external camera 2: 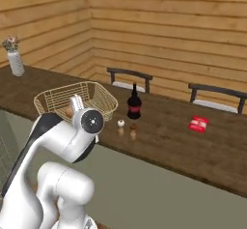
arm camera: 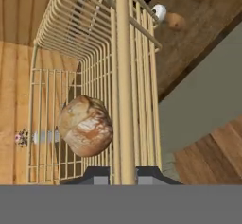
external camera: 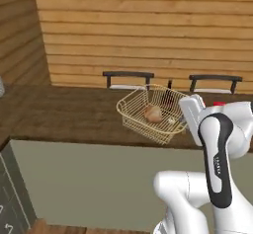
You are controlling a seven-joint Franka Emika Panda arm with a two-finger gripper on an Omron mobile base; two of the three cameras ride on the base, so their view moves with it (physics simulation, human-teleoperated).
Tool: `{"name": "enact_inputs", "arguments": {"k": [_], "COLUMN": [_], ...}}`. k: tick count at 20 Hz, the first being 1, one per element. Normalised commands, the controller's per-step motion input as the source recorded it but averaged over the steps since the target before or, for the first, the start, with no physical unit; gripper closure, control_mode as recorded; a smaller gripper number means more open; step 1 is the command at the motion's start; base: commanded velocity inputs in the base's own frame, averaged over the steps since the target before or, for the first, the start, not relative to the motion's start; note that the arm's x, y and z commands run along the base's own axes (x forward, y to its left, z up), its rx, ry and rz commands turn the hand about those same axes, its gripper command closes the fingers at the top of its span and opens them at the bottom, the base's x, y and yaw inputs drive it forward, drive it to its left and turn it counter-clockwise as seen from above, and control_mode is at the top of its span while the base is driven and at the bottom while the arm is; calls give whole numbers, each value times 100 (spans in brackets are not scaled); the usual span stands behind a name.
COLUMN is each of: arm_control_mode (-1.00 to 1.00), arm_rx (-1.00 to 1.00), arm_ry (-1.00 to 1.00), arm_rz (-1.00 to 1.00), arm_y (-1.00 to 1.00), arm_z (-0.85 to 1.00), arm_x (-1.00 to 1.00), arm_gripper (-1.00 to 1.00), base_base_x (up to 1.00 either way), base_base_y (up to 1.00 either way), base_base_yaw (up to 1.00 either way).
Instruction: Open the cabinet, pick up the bread from the cabinet and place it in the basket. Then move the basket to the dining counter.
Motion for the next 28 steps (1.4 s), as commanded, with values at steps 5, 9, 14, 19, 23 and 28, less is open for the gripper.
{"name": "enact_inputs", "arguments": {"k": [5, 9, 14, 19, 23, 28], "arm_control_mode": [100, 100, 100, 100, 100, 100], "arm_rx": [0, 0, 0, 0, 0, 0], "arm_ry": [0, 0, 0, 0, 0, 0], "arm_rz": [0, 0, 0, 0, 0, 0], "arm_y": [0, 0, 0, 0, 0, 0], "arm_z": [0, 0, 0, 0, 0, 0], "arm_x": [0, 0, 0, 0, 0, 0], "arm_gripper": [100, 100, 100, 100, 100, 100], "base_base_x": [9, 32, 52, 33, 0, -2], "base_base_y": [-100, -100, -100, -96, -70, -7], "base_base_yaw": [-50, -31, -9, 16, 27, 5]}}
